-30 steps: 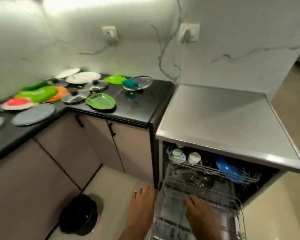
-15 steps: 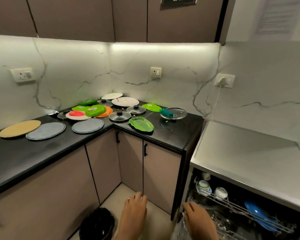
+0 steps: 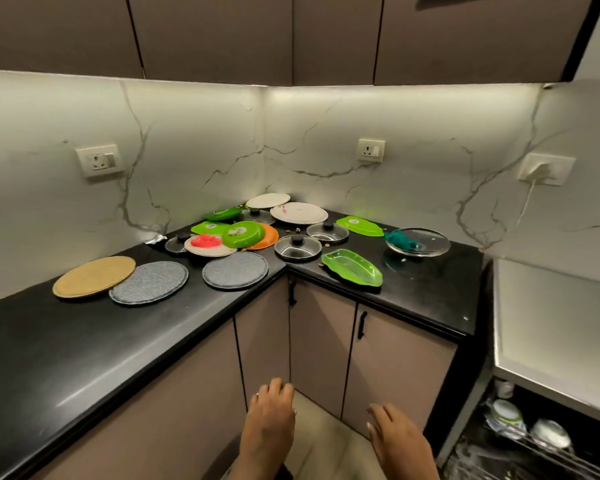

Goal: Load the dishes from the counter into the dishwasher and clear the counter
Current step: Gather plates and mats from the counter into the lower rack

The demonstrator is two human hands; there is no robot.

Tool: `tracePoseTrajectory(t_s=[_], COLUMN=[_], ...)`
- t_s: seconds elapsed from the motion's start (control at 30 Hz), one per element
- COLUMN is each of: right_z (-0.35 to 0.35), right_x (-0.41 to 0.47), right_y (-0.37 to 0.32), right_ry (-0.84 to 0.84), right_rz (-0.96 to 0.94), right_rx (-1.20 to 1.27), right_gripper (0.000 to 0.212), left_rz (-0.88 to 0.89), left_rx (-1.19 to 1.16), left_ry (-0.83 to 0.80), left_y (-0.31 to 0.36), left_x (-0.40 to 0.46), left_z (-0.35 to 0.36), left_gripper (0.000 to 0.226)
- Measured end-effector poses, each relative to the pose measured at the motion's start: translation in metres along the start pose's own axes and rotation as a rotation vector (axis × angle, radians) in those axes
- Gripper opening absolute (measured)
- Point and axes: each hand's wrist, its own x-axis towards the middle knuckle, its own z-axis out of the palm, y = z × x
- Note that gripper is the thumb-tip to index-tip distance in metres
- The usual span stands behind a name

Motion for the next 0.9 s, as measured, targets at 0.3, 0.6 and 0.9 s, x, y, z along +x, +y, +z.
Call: tracePoseTrajectory(t_s=[0.3, 0.6, 0.9], right_z=[0.022, 0.059, 0.077], right_x=[0.089, 0.196, 0.319], right_y=[-0.036, -0.017, 0.075], right_ry=[-0.053, 0.039, 0.068], right_rz=[0.063, 0.036, 0.049], right_rx=[0.069, 0.178, 0.248], right_gripper=[0.028, 0.019, 0.017], left_rz=[-0.084, -0.144, -0.180], left_rx=[-0.011, 0.051, 0.018], left_ry=[0.096, 0.114, 0.077], left_y=[-0.078, -0.110, -0.069], left_x=[0.060, 0.164, 0.325], left_z=[-0.017, 0.003, 0.053], left_gripper=[0.031, 0.029, 0.038])
